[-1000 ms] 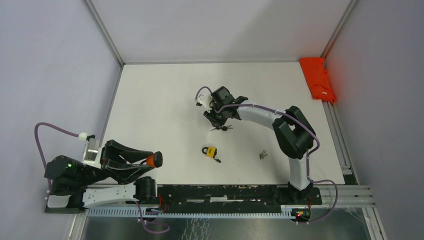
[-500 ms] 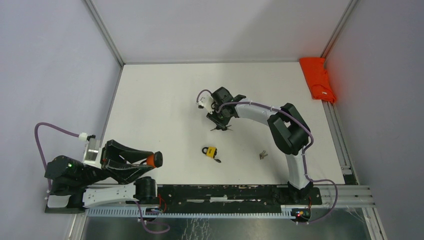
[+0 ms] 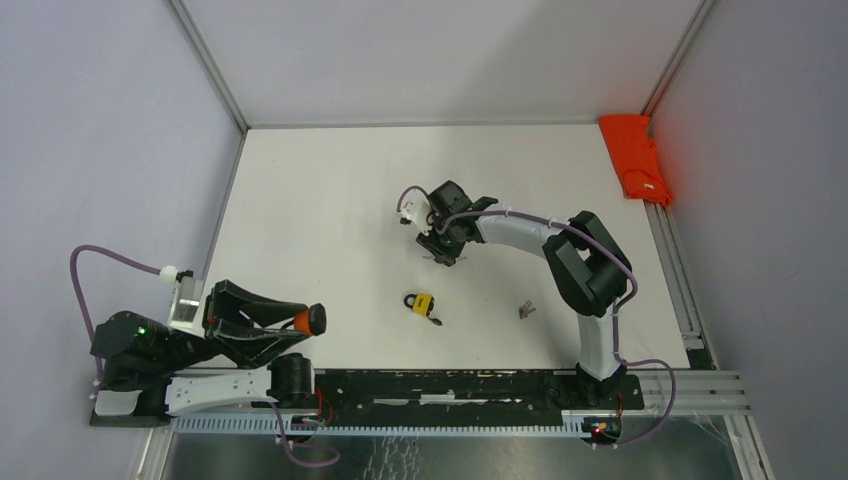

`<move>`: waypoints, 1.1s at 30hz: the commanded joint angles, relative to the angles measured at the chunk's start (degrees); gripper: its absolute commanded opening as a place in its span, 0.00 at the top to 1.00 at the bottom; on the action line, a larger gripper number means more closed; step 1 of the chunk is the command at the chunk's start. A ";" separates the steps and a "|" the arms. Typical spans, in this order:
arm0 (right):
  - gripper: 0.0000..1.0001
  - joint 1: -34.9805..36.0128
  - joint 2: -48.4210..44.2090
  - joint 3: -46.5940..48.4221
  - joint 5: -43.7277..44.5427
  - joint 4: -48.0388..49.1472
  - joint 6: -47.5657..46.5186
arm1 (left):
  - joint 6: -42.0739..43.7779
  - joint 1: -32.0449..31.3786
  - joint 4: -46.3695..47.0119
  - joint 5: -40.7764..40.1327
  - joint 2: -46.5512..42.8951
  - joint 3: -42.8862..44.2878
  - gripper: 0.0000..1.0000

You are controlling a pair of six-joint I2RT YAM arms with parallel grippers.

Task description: Unlock with the key

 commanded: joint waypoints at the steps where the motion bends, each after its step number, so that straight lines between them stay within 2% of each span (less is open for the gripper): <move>1: 0.64 0.87 -4.18 -1.57 -0.11 1.05 0.17 | -0.38 -0.34 3.86 -0.97 -0.53 0.48 0.98; 13: 0.64 1.53 -1.98 -1.50 0.92 2.08 0.00 | -0.48 -0.29 4.13 -0.67 -0.51 0.50 0.98; 26: 0.66 2.44 1.51 -1.18 7.47 1.13 -0.61 | -0.41 -0.31 3.62 -0.95 -0.49 0.45 0.98; 33: 0.76 3.67 3.40 -0.43 9.95 -0.22 -0.47 | -0.67 -0.29 3.09 -0.91 -0.53 0.45 0.98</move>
